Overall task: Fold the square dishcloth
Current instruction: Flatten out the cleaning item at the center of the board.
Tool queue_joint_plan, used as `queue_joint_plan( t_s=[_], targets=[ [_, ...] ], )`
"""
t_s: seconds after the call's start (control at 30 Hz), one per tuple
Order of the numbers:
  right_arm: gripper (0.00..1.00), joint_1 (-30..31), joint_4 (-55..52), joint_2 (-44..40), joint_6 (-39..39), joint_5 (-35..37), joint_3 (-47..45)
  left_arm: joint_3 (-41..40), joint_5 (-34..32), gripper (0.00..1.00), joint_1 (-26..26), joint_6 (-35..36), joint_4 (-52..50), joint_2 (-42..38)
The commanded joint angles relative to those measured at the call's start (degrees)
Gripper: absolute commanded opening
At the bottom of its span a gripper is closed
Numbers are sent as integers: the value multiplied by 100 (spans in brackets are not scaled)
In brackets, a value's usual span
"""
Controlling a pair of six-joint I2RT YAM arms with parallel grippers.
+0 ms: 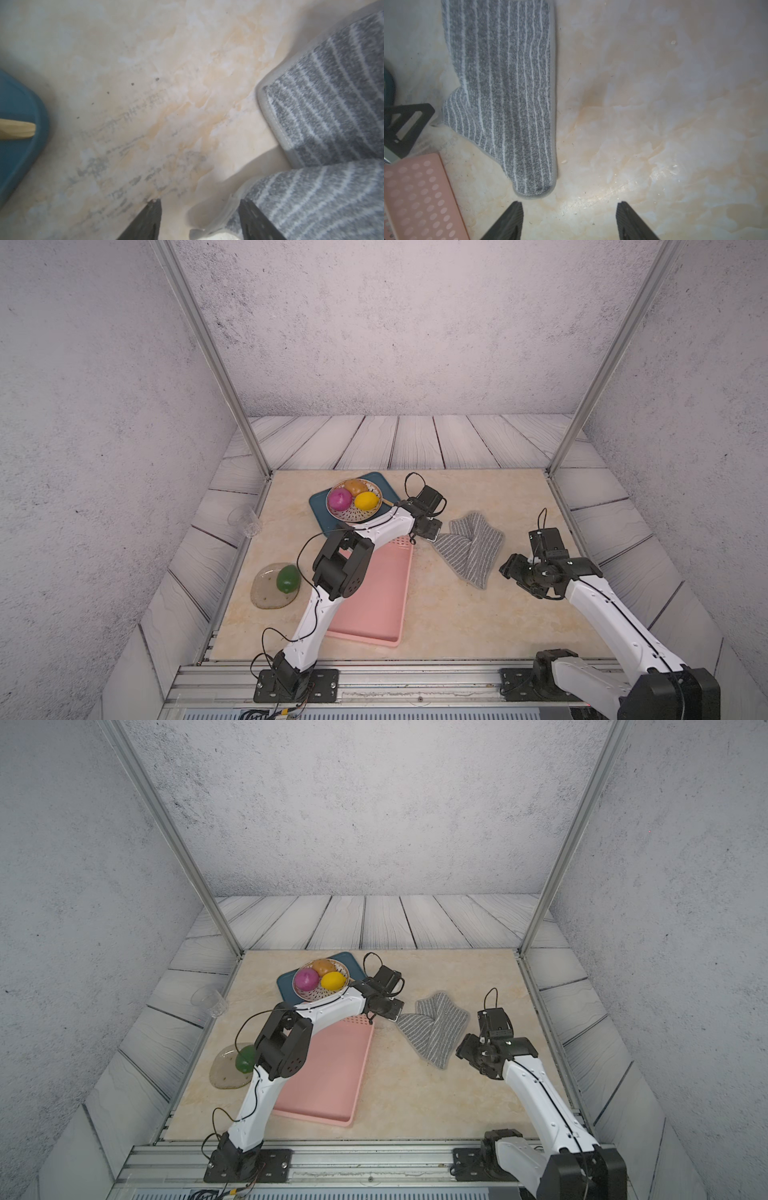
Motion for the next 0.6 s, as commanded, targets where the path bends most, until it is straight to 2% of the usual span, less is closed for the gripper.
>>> queue_joint_plan(
  t_s=[0.0,0.33,0.4,0.57],
  targets=[
    [68,309,-90,166,231,98,-64,141,441,67,-30,326,-245,150],
    [66,860,188,558,488,121,-74,785,861,66,-12,752,-899,715],
    [66,922,198,671,512,141,-65,787,902,59,-12,757,-919,744],
    [65,972,352,933,576,150,-149,790,836,28,-11,744,-930,781]
  ],
)
